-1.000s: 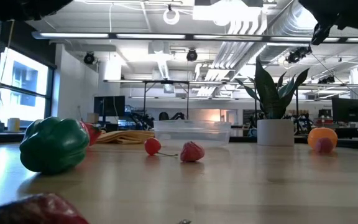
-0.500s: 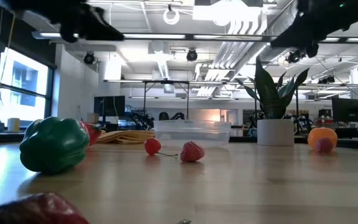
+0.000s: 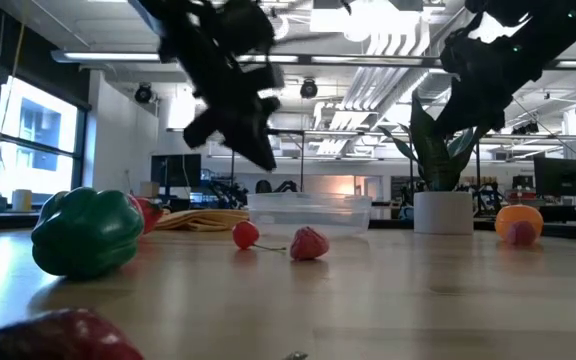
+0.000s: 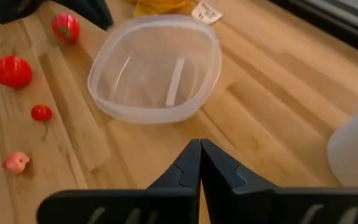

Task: Pick and placing Produce into tupperware
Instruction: Adjust the transparent bin, then put the orange into the transparent bin

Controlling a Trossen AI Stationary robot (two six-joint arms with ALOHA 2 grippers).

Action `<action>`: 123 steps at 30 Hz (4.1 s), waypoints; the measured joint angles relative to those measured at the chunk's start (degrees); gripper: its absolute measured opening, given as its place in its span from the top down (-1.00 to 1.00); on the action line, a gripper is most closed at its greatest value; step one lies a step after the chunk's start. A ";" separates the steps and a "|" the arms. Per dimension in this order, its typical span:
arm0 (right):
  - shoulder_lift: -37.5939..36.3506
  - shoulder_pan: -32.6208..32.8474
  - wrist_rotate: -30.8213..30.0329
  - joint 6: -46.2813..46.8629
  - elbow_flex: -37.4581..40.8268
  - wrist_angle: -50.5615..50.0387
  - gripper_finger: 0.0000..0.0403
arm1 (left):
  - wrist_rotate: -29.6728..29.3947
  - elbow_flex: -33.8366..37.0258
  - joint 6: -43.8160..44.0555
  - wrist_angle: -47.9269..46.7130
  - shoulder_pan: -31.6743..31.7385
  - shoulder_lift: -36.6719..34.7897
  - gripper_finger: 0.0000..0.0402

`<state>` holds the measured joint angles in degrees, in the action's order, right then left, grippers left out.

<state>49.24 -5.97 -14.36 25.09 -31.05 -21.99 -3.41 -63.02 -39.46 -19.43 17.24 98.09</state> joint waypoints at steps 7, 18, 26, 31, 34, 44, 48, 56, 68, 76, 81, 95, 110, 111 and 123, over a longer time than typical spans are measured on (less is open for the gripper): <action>2.47 1.62 0.25 0.47 0.00 0.25 1.00 | 3.12 -5.88 -1.21 -1.70 -0.70 9.70 0.91; 2.59 3.12 -0.24 1.03 0.04 0.34 1.00 | 4.00 -6.91 -2.30 -4.51 -5.31 10.53 0.91; 2.57 3.12 -0.23 1.04 0.04 0.38 1.00 | 3.90 -6.89 -2.26 -5.05 -9.68 10.53 0.91; 2.57 3.12 -0.14 1.68 0.04 0.38 1.00 | 3.88 -6.87 -2.33 -4.03 -11.04 10.53 0.91; 2.57 3.12 -0.12 1.65 0.04 0.38 1.00 | 3.88 -7.05 -2.58 -2.62 -11.01 10.53 0.91; 2.57 3.12 0.01 1.69 0.04 0.38 1.00 | 8.33 -10.15 -3.55 -2.87 -10.89 10.53 0.91; 2.57 3.14 0.63 1.64 0.04 0.40 1.00 | 4.96 -10.16 -2.37 -3.14 -10.95 10.53 0.91; 2.57 3.14 0.87 1.65 0.04 0.40 1.00 | 1.13 -10.14 -2.05 -3.12 -10.83 10.53 0.91; 2.57 3.14 1.18 1.67 0.04 0.39 1.00 | -1.91 -10.20 3.97 -4.18 -11.78 11.17 0.91; 2.55 3.14 1.30 1.67 0.04 0.38 1.00 | -1.40 -10.06 4.81 -4.40 -11.64 12.67 0.91; 2.55 3.14 1.30 1.67 0.04 0.38 1.00 | 2.39 -10.12 4.85 -2.07 -12.02 13.69 0.91; 2.55 3.12 1.30 1.50 0.04 0.37 1.00 | 5.51 -10.14 4.83 1.99 -12.80 16.45 0.91; 2.55 3.12 1.32 1.48 0.04 0.32 1.00 | 2.01 -12.87 3.73 -3.62 -12.74 14.40 0.91; 2.57 3.13 1.35 1.47 0.04 0.19 1.00 | 1.13 -14.35 3.74 -5.27 -12.77 14.40 0.91; 2.55 3.13 4.19 1.48 0.07 -0.05 1.00 | -11.80 -26.82 3.06 -29.34 -12.74 13.72 0.91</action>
<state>51.79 -2.84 -10.17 26.57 -30.98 -22.04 -15.21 -89.84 -36.40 -48.77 4.49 111.81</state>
